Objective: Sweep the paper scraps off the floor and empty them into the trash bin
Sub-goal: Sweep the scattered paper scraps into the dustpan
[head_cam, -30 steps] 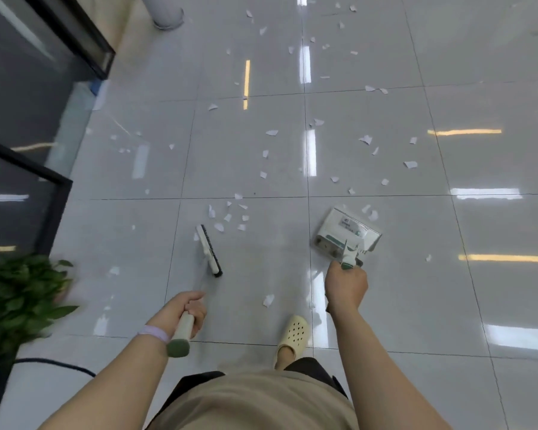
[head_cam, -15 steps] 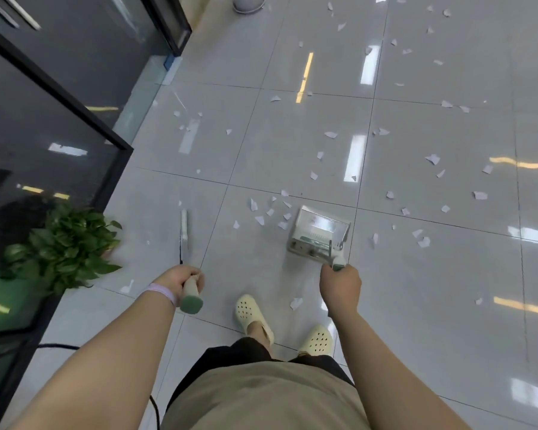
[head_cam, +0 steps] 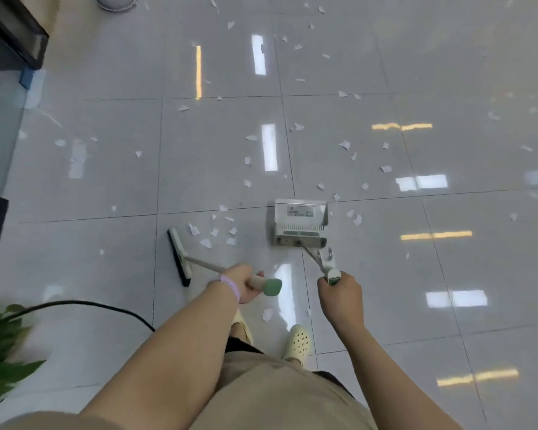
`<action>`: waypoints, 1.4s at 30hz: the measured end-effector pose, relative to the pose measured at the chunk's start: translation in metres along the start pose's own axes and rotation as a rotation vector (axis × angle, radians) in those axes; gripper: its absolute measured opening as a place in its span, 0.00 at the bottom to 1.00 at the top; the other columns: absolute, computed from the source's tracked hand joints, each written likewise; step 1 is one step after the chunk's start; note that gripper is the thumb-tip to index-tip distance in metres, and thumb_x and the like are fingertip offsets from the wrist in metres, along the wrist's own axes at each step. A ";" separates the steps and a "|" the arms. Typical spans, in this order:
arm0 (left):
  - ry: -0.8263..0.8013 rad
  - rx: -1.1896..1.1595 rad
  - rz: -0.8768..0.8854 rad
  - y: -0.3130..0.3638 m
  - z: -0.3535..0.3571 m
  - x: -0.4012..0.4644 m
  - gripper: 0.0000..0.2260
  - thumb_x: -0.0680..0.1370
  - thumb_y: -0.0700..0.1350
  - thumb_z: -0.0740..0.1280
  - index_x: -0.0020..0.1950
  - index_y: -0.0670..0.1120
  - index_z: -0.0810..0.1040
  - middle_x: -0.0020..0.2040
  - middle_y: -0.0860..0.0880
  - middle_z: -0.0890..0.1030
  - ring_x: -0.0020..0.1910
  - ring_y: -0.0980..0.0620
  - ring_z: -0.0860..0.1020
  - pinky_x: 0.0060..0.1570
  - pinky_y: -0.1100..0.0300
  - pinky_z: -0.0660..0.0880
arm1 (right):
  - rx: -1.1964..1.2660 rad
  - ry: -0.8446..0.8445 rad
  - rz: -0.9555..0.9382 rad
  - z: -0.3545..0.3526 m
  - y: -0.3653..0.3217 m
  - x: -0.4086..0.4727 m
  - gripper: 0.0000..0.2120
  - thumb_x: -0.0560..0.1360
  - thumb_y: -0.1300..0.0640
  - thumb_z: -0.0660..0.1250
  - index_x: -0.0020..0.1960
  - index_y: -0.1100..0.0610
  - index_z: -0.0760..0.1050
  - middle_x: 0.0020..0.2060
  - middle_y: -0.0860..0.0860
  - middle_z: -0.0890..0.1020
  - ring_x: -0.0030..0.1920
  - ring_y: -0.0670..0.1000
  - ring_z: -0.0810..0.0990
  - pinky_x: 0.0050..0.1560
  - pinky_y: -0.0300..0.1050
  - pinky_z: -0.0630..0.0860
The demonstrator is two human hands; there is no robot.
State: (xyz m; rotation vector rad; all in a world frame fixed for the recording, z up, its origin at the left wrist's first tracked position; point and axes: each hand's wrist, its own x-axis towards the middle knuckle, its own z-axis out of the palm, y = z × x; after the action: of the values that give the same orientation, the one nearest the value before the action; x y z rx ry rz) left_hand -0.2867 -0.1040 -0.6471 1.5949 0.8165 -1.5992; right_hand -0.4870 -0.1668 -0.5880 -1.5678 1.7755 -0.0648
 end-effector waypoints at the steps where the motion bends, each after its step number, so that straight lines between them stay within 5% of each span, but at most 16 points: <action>1: -0.035 0.038 -0.014 0.004 0.014 0.001 0.04 0.84 0.38 0.59 0.58 0.43 0.70 0.43 0.44 0.76 0.34 0.52 0.76 0.18 0.58 0.75 | 0.016 0.028 0.025 -0.003 0.002 0.000 0.13 0.73 0.60 0.63 0.33 0.60 0.63 0.28 0.52 0.68 0.28 0.51 0.63 0.29 0.43 0.60; 9: -0.384 0.268 -0.083 0.042 0.057 -0.004 0.05 0.82 0.41 0.64 0.50 0.40 0.72 0.21 0.52 0.68 0.18 0.56 0.69 0.21 0.67 0.70 | 0.127 0.187 0.207 -0.018 0.033 -0.018 0.11 0.73 0.60 0.63 0.34 0.61 0.66 0.28 0.54 0.70 0.30 0.54 0.66 0.31 0.45 0.64; 16: -0.491 0.114 -0.116 0.080 0.010 0.008 0.13 0.82 0.41 0.65 0.38 0.46 0.67 0.24 0.54 0.65 0.16 0.59 0.65 0.16 0.69 0.64 | 0.144 0.189 0.242 -0.002 0.028 -0.029 0.13 0.73 0.62 0.64 0.32 0.61 0.65 0.26 0.54 0.68 0.29 0.54 0.65 0.30 0.44 0.63; 24: -0.333 0.101 -0.005 0.099 -0.088 -0.004 0.07 0.79 0.42 0.63 0.42 0.42 0.69 0.23 0.52 0.64 0.16 0.57 0.63 0.16 0.69 0.61 | 0.131 0.079 0.142 0.041 -0.031 -0.020 0.12 0.72 0.61 0.63 0.32 0.60 0.64 0.25 0.54 0.68 0.28 0.55 0.67 0.31 0.46 0.67; 28: -0.213 0.005 0.055 0.101 -0.163 -0.009 0.12 0.80 0.44 0.66 0.39 0.45 0.66 0.23 0.52 0.64 0.15 0.58 0.62 0.15 0.70 0.60 | 0.053 -0.030 0.019 0.079 -0.072 -0.021 0.12 0.72 0.61 0.62 0.33 0.61 0.64 0.26 0.55 0.68 0.28 0.54 0.65 0.30 0.44 0.63; 42: 0.100 -0.425 0.188 0.044 -0.363 -0.021 0.06 0.78 0.34 0.62 0.46 0.43 0.68 0.23 0.51 0.66 0.17 0.57 0.67 0.19 0.68 0.65 | -0.172 -0.339 -0.376 0.200 -0.211 -0.045 0.13 0.73 0.61 0.63 0.32 0.59 0.63 0.26 0.53 0.67 0.28 0.54 0.64 0.30 0.44 0.61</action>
State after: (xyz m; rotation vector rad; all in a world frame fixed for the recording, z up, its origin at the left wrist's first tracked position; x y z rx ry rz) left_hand -0.0543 0.1792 -0.6360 1.4021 0.9549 -1.1305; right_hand -0.2021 -0.0946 -0.6039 -1.8933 1.2380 0.1684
